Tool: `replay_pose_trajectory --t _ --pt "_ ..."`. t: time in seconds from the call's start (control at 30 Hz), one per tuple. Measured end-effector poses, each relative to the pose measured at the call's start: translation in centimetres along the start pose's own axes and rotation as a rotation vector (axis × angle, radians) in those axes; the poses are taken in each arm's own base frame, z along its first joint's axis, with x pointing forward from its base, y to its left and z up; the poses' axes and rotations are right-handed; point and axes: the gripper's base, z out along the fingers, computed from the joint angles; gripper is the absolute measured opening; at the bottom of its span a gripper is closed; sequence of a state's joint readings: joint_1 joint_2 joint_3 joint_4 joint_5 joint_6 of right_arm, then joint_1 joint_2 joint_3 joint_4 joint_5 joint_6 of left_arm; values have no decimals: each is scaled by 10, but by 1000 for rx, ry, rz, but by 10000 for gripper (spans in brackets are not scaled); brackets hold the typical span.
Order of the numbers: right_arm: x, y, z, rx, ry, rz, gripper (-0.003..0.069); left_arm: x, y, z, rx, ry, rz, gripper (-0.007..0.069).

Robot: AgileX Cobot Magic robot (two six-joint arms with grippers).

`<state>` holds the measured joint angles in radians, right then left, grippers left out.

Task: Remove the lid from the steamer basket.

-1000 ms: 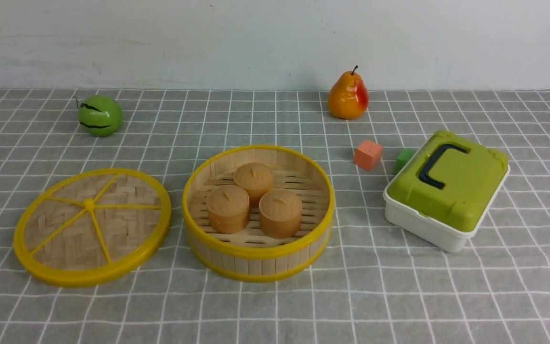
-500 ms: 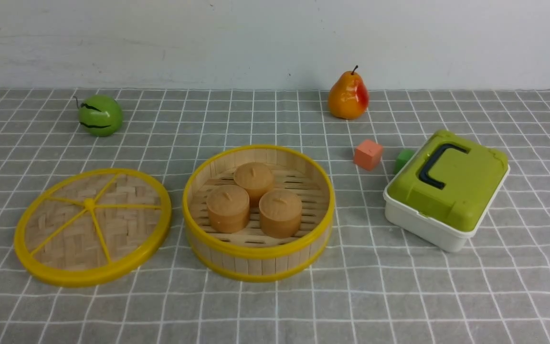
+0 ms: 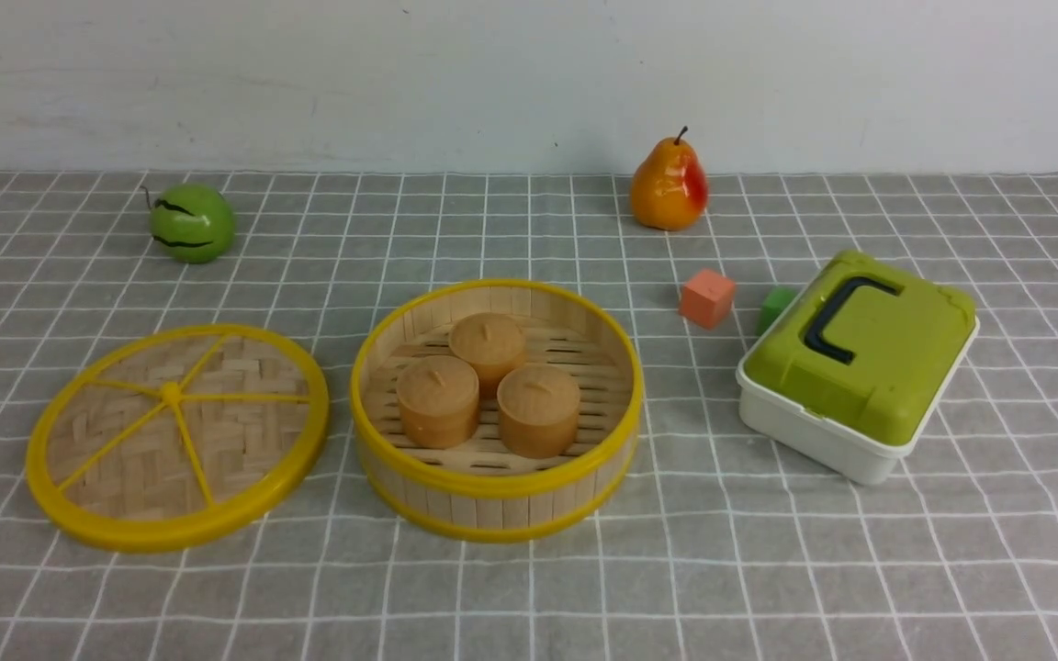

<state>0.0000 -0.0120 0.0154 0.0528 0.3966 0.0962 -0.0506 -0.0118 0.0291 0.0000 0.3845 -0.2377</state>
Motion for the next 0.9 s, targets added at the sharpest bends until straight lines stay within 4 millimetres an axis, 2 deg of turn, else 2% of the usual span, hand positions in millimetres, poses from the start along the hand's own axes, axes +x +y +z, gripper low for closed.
replay_pose_trajectory --t 0.9 --pt "0 0 0 0 0 0 241 1 -2 0 44 13 33 -9"
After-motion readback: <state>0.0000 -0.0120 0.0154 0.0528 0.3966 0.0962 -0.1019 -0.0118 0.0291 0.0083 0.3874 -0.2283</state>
